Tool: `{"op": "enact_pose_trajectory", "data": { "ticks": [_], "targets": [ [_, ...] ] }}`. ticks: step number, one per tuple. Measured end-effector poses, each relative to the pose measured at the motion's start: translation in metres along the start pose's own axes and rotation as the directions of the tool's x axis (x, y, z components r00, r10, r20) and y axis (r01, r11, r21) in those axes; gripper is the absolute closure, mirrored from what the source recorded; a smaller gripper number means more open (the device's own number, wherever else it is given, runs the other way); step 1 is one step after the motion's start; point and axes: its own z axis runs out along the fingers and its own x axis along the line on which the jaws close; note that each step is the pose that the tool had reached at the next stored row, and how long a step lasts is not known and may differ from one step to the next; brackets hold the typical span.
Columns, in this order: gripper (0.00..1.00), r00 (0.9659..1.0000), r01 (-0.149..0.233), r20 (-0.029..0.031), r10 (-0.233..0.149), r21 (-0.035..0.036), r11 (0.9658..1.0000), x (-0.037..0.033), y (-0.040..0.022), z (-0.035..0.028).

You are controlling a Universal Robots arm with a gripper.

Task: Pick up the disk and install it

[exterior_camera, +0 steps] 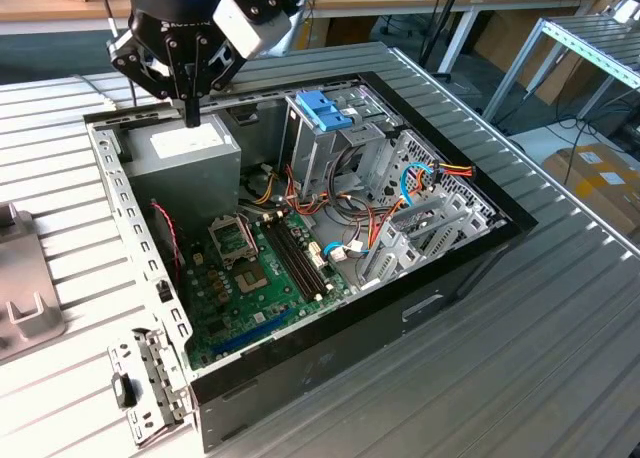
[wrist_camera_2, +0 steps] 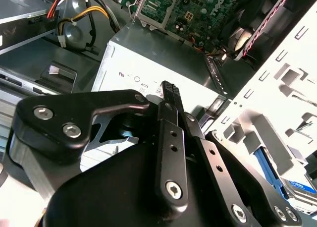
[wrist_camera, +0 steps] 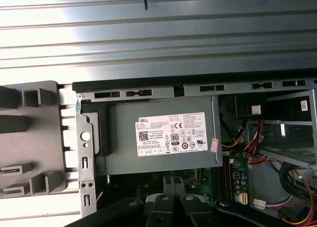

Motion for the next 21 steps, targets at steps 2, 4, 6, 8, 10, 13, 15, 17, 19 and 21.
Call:
{"op": "enact_pose_trajectory", "data": {
  "ticks": [2,4,6,8,10,13,15,17,19,21],
  "targets": [
    [0.89,1.0000,0.000,0.0000,0.000,0.0000,1.0000,0.0009,-0.0001,0.0000],
    [0.89,1.0000,0.000,0.0000,0.000,0.0000,1.0000,0.0022,-0.0001,-0.0001],
    [0.89,1.0000,0.000,0.0000,0.000,0.0000,1.0000,0.0031,-0.0002,-0.0001],
    [0.89,1.0000,0.000,0.0000,0.000,0.0000,1.0000,0.0039,-0.0003,-0.0001],
    [0.89,1.0000,0.000,0.0000,0.000,0.0000,1.0000,0.0047,-0.0004,-0.0001],
    [0.89,1.0000,0.000,0.0000,0.000,0.0000,1.0000,0.0062,-0.0005,-0.0002],
    [0.89,1.0000,0.000,0.0000,0.000,0.0000,1.0000,0.0074,-0.0005,-0.0002],
    [0.89,1.0000,0.000,0.0000,0.000,0.0000,1.0000,0.0085,-0.0006,-0.0002],
    [0.89,1.0000,0.000,0.0000,0.000,0.0000,1.0000,0.0098,-0.0007,-0.0003],
    [0.89,1.0000,0.000,0.0000,0.000,0.0000,1.0000,0.0107,-0.0008,-0.0003]
  ]
}}
